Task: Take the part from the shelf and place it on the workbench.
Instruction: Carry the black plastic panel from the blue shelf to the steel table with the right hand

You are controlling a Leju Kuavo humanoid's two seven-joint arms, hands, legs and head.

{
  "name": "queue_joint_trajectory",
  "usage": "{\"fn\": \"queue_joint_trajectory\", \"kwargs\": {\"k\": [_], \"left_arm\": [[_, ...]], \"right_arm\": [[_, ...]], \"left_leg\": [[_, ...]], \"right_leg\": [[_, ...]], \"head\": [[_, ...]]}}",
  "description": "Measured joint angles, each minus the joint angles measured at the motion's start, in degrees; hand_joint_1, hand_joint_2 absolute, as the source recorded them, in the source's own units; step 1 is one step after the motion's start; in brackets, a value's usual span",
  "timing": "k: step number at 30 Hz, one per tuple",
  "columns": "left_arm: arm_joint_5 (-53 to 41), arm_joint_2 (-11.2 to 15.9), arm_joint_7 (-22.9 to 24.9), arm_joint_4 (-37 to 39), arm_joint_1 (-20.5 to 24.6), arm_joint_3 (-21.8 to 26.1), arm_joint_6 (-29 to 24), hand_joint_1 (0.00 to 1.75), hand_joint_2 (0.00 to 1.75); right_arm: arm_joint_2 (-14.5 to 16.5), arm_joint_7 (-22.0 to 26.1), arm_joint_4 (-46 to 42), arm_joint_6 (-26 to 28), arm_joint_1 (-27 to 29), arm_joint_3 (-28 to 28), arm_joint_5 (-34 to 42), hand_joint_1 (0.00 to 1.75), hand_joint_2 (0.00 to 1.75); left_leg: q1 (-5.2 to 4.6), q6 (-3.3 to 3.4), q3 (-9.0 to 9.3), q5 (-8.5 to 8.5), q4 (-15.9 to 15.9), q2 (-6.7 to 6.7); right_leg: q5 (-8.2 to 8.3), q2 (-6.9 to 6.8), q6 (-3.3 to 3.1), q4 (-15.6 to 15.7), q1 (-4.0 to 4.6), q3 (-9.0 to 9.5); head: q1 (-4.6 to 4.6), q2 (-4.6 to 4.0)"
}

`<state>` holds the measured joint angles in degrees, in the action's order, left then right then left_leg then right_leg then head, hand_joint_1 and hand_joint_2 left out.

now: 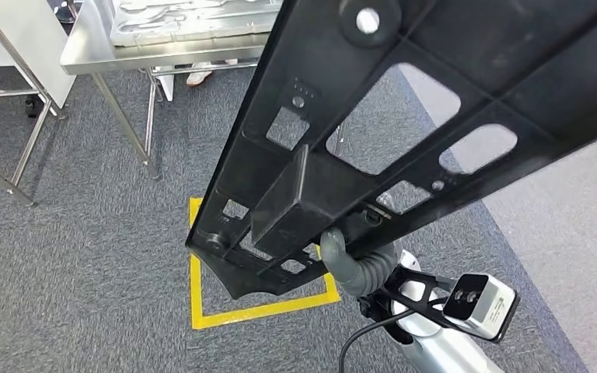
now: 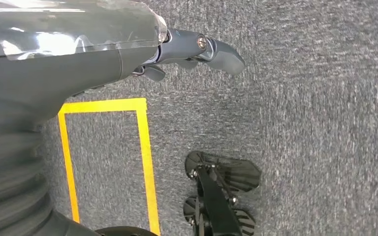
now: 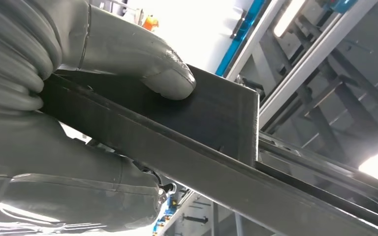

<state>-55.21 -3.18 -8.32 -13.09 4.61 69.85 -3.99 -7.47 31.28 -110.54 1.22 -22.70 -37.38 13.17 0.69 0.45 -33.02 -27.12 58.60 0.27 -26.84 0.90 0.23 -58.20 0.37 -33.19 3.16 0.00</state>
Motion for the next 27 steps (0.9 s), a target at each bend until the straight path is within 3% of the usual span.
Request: {"fn": "queue_joint_trajectory", "kwargs": {"k": [2,3,5,6,7,8,9,11,12,14,16,18,19,21,22,23,24,26,27], "left_arm": [[0.0,0.0,0.0,0.0,0.0,0.0,0.0,0.00,1.75],[0.0,0.0,0.0,0.0,0.1,0.0,0.0,0.00,1.75],[0.0,0.0,-0.1,0.0,0.1,0.0,0.0,0.00,1.75],[0.0,0.0,-0.1,0.0,0.1,0.0,0.0,0.00,1.75],[0.0,0.0,-0.1,0.0,0.1,0.0,0.0,0.00,1.75],[0.0,0.0,0.0,0.0,0.0,0.0,0.0,0.00,1.75],[0.0,0.0,0.0,0.0,0.0,0.0,-0.1,0.00,1.75],[-0.1,0.0,0.0,0.0,0.1,0.0,-0.1,0.00,1.75],[-0.1,0.0,0.0,0.0,0.1,0.0,0.0,0.00,1.75],[-0.2,0.0,-0.1,0.0,0.3,0.0,0.0,0.00,1.75],[-0.2,0.0,-0.1,0.0,0.4,0.0,0.0,0.00,1.75],[-0.3,0.1,-0.2,0.0,0.5,0.0,0.0,0.00,1.75],[-0.3,0.1,-0.3,0.0,0.5,0.0,0.0,0.00,1.75],[-0.3,0.1,-0.3,0.0,0.4,0.0,0.0,0.00,1.75],[-0.2,0.2,-0.3,0.0,0.2,0.0,0.0,0.00,1.75],[-0.2,0.2,-0.3,0.0,0.1,0.1,0.0,0.00,1.75],[-0.2,0.2,-0.3,0.0,0.0,0.1,0.0,0.00,1.75],[-0.1,0.2,-0.3,0.0,0.0,0.1,0.0,0.00,1.75],[-0.1,0.2,-0.3,0.0,0.0,0.1,0.0,0.00,1.75]], "right_arm": [[0.0,0.0,-0.2,0.0,0.0,0.0,0.0,1.75,1.75],[0.0,0.0,-0.4,0.0,0.0,0.0,0.0,1.75,1.75],[0.0,0.0,-0.5,0.0,0.1,0.0,0.0,1.75,1.75],[0.0,0.0,-0.5,0.0,0.2,0.0,0.0,1.75,1.75],[-0.1,0.0,-0.5,0.0,0.3,0.0,0.0,1.75,1.75],[-0.1,0.0,-0.5,0.1,0.3,0.0,0.0,1.75,1.75],[-0.1,0.0,-0.5,0.1,0.2,0.0,0.1,1.75,1.75],[-0.1,-0.1,-0.5,0.2,-0.2,0.1,0.4,1.75,1.75],[-0.1,-0.2,-0.5,0.2,-0.4,0.1,0.6,1.75,1.75],[-0.2,-0.4,-0.5,0.5,-0.8,0.1,0.9,1.75,1.75],[-0.4,-0.6,-0.5,0.7,-0.9,0.2,1.1,1.75,1.75],[-0.5,-0.6,-0.6,0.9,-1.1,0.2,1.2,1.75,1.75],[-0.5,-0.6,-0.6,0.9,-1.1,0.2,1.2,1.75,1.75],[-0.6,-0.6,-0.6,1.0,-1.1,0.2,1.3,1.75,1.75],[-0.6,-0.6,-0.6,1.0,-1.1,0.1,1.4,1.75,1.75],[-0.7,-0.6,-0.5,1.1,-1.2,0.1,1.5,1.75,1.75],[-0.8,-0.6,-0.4,1.3,-1.4,0.1,1.7,1.75,1.75],[-0.9,-0.7,-0.3,1.7,-1.9,0.0,2.3,1.75,1.75],[-1.0,-0.7,-0.2,1.9,-2.2,0.0,2.6,1.75,1.75]], "left_leg": [[0.22,0.63,0.48,-0.01,-0.4,0.02],[0.36,0.89,0.77,-0.06,-0.6,0.04],[0.38,1.17,1.11,-0.38,-0.6,0.07],[0.37,1.18,1.27,-0.58,-0.6,0.07],[0.37,1.14,1.50,-0.81,-0.6,0.06],[0.37,1.05,1.86,-1.10,-0.6,0.04],[0.37,0.93,2.36,-1.43,-0.6,0.02],[0.32,0.54,3.26,-2.19,-0.7,-0.02],[0.28,0.27,3.51,-2.50,-0.8,-0.02],[0.23,-0.36,3.80,-2.86,-1.1,0.07],[0.24,-0.97,4.28,-3.19,-1.5,0.17],[0.24,-1.42,3.44,-4.55,0.9,0.15],[0.33,-1.57,1.79,-5.87,4.1,0.12],[0.33,-1.86,-3.17,-8.43,12.3,0.11],[0.34,-1.93,-5.25,-8.49,14.9,0.11],[0.33,-1.93,-6.32,-7.28,15.4,0.11],[0.33,-1.85,-6.23,-4.91,13.5,0.11],[0.25,-1.39,-3.87,0.40,6.1,0.08],[0.12,-1.05,-2.62,1.72,2.9,0.06]], "right_leg": [[-0.97,-0.12,0.63,-1.4,-0.07,-0.37],[-2.18,-0.21,0.97,-3.7,-0.18,-1.45],[-5.29,-0.38,1.50,-11.4,-0.51,-5.65],[-6.23,-0.45,1.69,-15.0,-0.67,-7.90],[-6.08,-0.52,1.78,-16.8,-0.79,-9.35],[-4.63,-0.57,1.77,-16.1,-0.86,-9.55],[-2.22,-0.62,1.65,-13.2,-0.91,-8.55],[2.14,-0.75,1.16,-5.1,-0.75,-5.04],[3.01,-0.80,0.87,-2.3,-0.56,-3.77],[2.57,-0.78,0.30,-0.7,-0.16,-2.94],[2.33,-0.65,-0.26,0.0,-0.29,-2.53],[2.11,-0.66,-0.89,0.8,-0.59,-1.54],[1.90,-0.70,-1.21,1.1,-0.63,-1.05],[1.23,-0.67,-1.67,1.1,-0.40,-0.31],[0.84,-0.59,-1.77,1.1,-0.28,0.14],[0.41,-0.49,-1.79,1.1,-0.19,0.69],[-0.06,-0.37,-1.75,1.1,-0.13,1.35],[-1.10,-0.24,-1.51,1.0,0.00,2.69],[-1.56,-0.17,-1.27,0.9,0.09,3.07]], "head": [[-0.01,0.00],[-0.01,0.00],[-0.01,0.00],[-0.01,0.00],[-0.01,0.00],[-0.01,0.00],[-0.01,0.00],[-0.01,0.00],[-0.01,0.00],[-0.01,0.00],[-0.01,0.00],[0.01,0.00],[0.01,0.00],[0.01,0.00],[0.01,0.00],[0.01,0.00],[0.01,0.00],[0.01,0.00],[0.01,0.00]]}}
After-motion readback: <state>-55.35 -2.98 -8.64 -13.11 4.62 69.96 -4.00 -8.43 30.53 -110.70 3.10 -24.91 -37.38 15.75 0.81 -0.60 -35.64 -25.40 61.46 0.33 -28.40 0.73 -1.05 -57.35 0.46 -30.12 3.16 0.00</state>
